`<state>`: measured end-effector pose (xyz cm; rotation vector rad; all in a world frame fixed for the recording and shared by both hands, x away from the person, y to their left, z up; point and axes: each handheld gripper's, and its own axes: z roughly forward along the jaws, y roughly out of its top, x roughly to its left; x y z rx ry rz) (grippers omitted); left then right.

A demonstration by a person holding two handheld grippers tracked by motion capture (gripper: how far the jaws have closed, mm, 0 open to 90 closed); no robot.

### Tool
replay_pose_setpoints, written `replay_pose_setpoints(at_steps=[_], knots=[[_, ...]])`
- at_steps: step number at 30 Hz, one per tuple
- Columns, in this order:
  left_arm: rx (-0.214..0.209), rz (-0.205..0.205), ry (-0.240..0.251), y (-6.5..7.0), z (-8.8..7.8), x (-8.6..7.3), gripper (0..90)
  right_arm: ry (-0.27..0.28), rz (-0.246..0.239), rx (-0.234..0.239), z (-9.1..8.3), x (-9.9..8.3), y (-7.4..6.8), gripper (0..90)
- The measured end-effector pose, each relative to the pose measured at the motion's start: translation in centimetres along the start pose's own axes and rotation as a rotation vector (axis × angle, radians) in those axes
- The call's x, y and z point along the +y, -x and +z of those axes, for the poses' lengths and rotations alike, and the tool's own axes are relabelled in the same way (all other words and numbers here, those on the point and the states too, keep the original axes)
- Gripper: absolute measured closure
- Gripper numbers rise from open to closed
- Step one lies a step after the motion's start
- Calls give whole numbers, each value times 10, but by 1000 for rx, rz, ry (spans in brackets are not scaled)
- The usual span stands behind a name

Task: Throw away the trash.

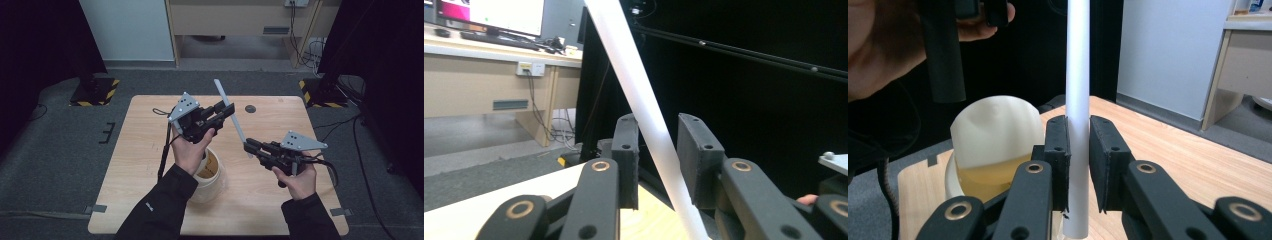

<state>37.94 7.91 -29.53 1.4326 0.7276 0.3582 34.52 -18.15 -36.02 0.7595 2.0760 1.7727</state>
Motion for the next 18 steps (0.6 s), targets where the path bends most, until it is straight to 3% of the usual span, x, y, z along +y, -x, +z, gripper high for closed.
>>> replay_pose_setpoints(at_steps=[3,4,8,14,18], knots=[[-10,3,4,2,0,0,723,-5,5,-3,0,-1,1,787],[-2,16,1,2,-1,0,784,-6,8,-5,0,-1,1,784],[-6,19,9,2,-2,1,790,9,20,-18,-4,1,4,738],[-19,24,26,5,-7,3,790,11,49,-80,-9,-4,16,648],[-27,41,30,8,-11,6,790,-28,76,-128,-6,-15,27,571]])
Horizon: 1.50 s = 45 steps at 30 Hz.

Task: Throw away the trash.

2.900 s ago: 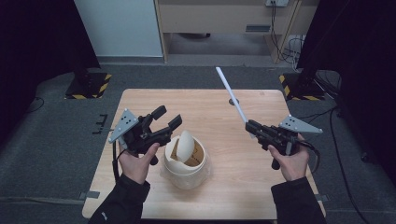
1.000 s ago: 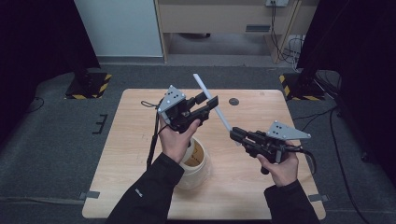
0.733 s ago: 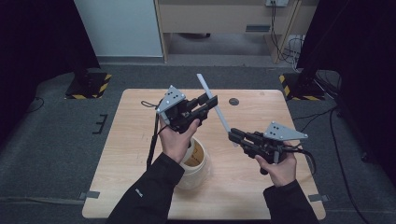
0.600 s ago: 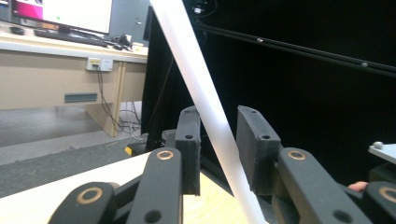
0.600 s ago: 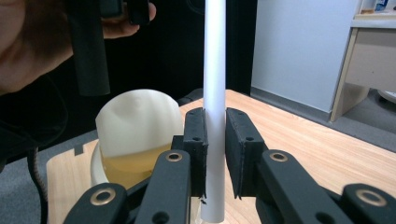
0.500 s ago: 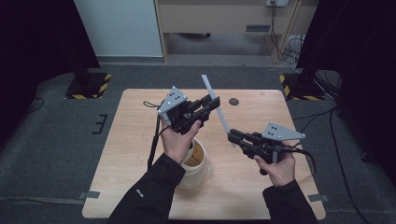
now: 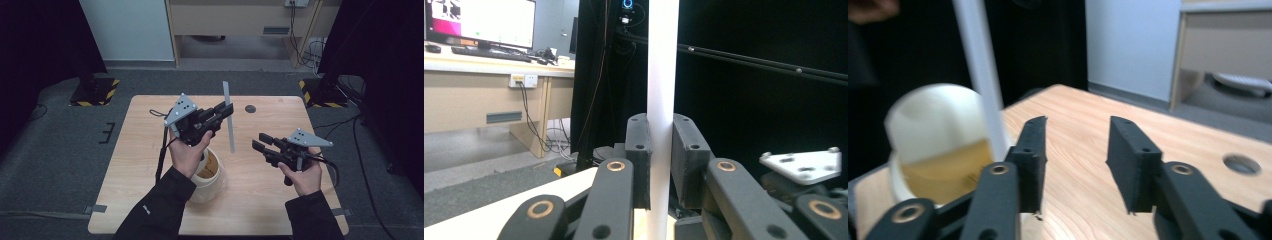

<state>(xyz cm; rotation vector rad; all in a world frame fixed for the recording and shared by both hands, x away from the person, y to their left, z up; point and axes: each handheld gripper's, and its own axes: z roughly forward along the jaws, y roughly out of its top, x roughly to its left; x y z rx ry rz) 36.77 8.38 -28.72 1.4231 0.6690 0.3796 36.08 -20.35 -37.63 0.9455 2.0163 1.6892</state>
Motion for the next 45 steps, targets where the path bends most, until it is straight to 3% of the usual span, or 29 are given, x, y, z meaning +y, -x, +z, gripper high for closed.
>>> replay_pose_setpoints(at_steps=[10,14,22,28,45], knots=[[-11,50,9,7,-16,8,790,-104,5,-123,9,-25,25,371],[-16,72,6,9,-25,10,790,-135,15,-154,11,-35,33,330],[-25,72,4,9,-43,8,790,-213,24,-195,16,-55,46,292],[-21,96,-22,10,-50,-1,790,-240,29,-202,18,-61,50,283],[-8,88,-83,-2,-59,-50,790,-262,24,-209,19,-67,54,282]])
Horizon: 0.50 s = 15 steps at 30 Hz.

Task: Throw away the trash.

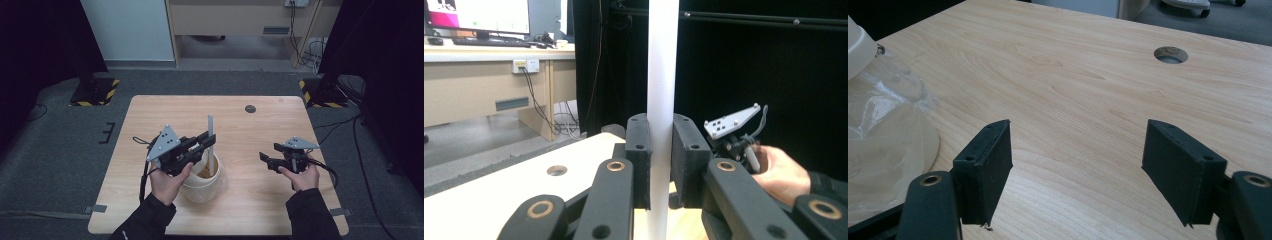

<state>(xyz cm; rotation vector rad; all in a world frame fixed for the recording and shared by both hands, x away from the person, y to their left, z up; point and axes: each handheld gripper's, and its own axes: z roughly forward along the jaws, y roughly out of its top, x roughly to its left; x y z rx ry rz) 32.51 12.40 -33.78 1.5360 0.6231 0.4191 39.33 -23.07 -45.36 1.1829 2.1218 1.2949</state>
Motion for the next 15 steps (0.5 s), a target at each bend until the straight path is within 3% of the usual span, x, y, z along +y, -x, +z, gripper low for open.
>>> replay_pose_setpoints(at_steps=[12,15], knots=[[-14,-12,-60,-2,3,-23,761,-52,-6,-11,8,-10,3,269],[-11,-19,-66,-3,-1,-26,718,-60,-8,-15,8,-12,4,268]])
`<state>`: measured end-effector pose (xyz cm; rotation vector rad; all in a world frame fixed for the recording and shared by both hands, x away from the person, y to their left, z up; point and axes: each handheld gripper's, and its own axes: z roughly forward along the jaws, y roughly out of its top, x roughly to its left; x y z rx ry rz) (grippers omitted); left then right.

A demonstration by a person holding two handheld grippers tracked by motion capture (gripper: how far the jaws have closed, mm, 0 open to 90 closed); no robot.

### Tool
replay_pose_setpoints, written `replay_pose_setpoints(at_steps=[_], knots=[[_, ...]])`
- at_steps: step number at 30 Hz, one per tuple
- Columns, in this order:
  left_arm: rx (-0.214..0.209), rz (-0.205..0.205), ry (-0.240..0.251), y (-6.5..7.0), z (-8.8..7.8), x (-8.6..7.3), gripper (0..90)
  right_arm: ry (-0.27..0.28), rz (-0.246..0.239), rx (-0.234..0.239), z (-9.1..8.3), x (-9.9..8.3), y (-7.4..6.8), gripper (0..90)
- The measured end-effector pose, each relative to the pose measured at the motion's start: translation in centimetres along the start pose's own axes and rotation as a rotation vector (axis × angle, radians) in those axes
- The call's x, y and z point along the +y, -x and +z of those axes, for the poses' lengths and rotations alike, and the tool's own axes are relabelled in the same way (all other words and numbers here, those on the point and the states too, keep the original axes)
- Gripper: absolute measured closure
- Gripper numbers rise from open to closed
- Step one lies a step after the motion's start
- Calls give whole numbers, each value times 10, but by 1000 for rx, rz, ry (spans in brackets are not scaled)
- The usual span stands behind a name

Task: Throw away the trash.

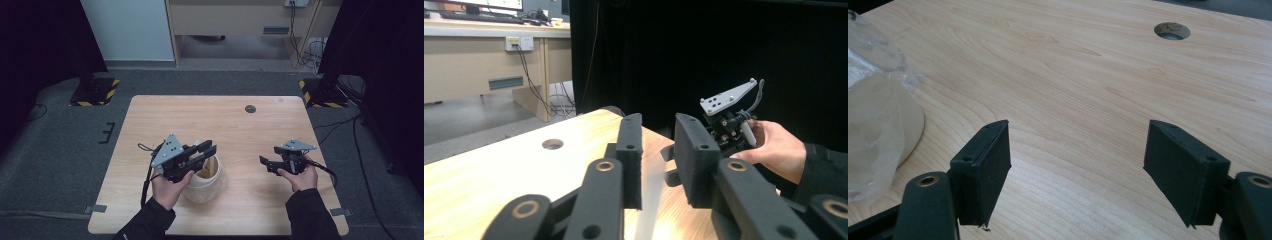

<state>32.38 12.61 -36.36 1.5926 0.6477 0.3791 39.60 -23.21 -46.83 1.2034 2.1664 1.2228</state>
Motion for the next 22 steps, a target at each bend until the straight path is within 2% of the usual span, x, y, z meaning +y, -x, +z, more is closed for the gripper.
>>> replay_pose_setpoints(at_steps=[4,7,10,13,15,17,19,22], knots=[[21,-5,20,-4,-12,2,647,-1,3,-1,-1,-1,1,264],[50,-14,47,-10,-26,4,571,-7,7,-7,-1,-2,3,253],[90,-5,73,-18,-43,5,510,-21,6,-14,1,-5,4,228],[158,-8,98,-31,-61,3,448,-43,-3,-24,3,-8,5,216],[219,-21,107,-46,-73,-2,407,-54,-1,-31,5,-10,6,197],[267,-40,88,-59,-81,-10,346,-68,-3,-35,6,-12,7,180],[324,-73,41,-75,-88,-23,277,-78,-9,-40,7,-14,9,177],[420,-105,-49,-101,-95,-51,240,-92,0,-48,9,-17,11,166]])
